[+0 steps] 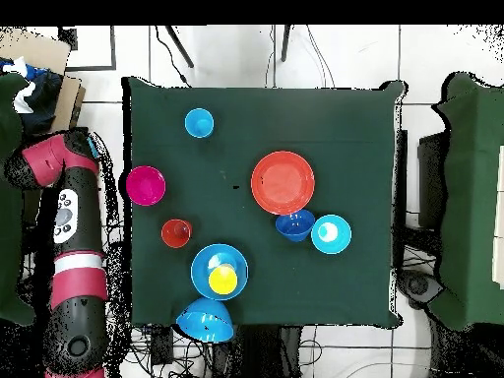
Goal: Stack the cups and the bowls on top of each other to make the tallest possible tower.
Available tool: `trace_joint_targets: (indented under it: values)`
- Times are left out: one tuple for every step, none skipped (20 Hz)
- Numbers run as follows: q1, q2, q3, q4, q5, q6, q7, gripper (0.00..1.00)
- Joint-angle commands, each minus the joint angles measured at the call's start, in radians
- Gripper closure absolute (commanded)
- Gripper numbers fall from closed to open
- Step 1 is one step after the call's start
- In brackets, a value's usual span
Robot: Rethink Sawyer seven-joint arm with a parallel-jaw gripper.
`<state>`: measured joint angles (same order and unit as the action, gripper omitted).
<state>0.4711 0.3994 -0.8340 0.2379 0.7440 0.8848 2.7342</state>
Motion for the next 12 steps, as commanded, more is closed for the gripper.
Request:
trace_joint_targets:
  values:
    - [0.025,0.007,0.145,0.017,-0.033,0.077,-0.213,1.00]
    - [0.030,-0.004,0.158,0.029,-0.036,0.083,-0.214,1.00]
    - [0.036,-0.015,0.171,0.042,-0.040,0.089,-0.215,1.00]
    - [0.039,-0.020,0.180,0.043,-0.034,0.104,-0.216,1.00]
    - [0.049,-0.033,0.198,0.056,-0.034,0.118,-0.218,1.00]
    - [0.052,-0.045,0.205,0.057,-0.041,0.121,-0.235,1.00]
    - [0.051,-0.055,0.204,0.050,-0.038,0.140,-0.240,1.00]
    - [0.050,-0.064,0.202,0.043,-0.034,0.159,-0.245,1.00]
    - [0.061,-0.083,0.206,0.056,-0.042,0.167,-0.235,1.00]
    - [0.063,-0.091,0.202,0.052,-0.041,0.177,-0.226,1.00]
    - [0.064,-0.099,0.197,0.047,-0.039,0.188,-0.218,1.00]
    - [0.060,-0.099,0.184,0.031,-0.034,0.196,-0.209,1.00]
